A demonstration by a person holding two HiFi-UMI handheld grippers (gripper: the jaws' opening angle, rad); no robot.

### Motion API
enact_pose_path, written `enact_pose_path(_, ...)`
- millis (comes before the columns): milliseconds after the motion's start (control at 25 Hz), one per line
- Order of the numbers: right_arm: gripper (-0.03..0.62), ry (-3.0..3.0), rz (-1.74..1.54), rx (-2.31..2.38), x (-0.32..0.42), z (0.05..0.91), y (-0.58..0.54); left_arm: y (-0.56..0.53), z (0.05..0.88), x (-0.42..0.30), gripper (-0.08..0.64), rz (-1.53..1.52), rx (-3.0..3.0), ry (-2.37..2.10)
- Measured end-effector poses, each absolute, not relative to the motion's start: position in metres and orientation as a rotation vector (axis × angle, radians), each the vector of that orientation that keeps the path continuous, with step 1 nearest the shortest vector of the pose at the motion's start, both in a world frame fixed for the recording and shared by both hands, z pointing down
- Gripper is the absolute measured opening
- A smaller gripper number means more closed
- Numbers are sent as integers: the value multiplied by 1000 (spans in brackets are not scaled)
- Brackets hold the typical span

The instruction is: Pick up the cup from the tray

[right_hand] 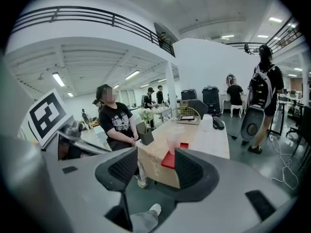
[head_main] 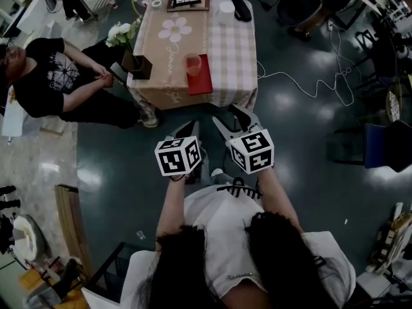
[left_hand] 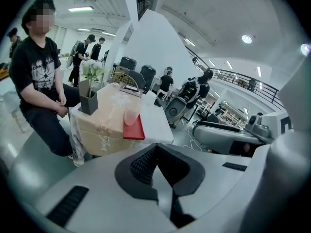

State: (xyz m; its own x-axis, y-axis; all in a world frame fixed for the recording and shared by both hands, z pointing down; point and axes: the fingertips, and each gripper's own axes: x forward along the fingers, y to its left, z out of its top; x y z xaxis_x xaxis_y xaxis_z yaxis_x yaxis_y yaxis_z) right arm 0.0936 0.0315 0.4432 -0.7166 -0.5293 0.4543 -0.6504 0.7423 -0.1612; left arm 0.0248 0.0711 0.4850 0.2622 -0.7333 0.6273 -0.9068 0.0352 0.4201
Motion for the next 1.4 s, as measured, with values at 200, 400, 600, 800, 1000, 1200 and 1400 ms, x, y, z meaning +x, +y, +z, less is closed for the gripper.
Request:
enact_pose_path(200, 241, -2548, 441, 892, 74, 449, -7, 33, 489, 6, 2, 288, 1728, -1505)
enact_pose_path(400, 261, -2526, 422, 891, 52, 453, -48, -7, 493, -17, 2, 307, 1717, -1489)
enact_pose_path(600, 319, -2509, 414, 879, 28, 460, -80, -38, 498, -41, 2, 342, 1702, -1482)
enact_pose_path(800, 367, -2468, 396, 851, 0, 474, -104, -63, 505, -65, 2, 379, 1702, -1464)
enact_pose_path(1000, 373, -2394, 350, 864, -22, 488, -126, -81, 514, -89, 2, 410, 1702, -1439)
enact_pose_path(1200, 399, -2318, 340, 881, -37, 502, -147, -104, 521, -108, 2, 444, 1715, -1411)
enact_pose_path(1400, 417, -2260, 313, 841, -57, 519, -162, -123, 525, -124, 2, 444, 1724, -1399)
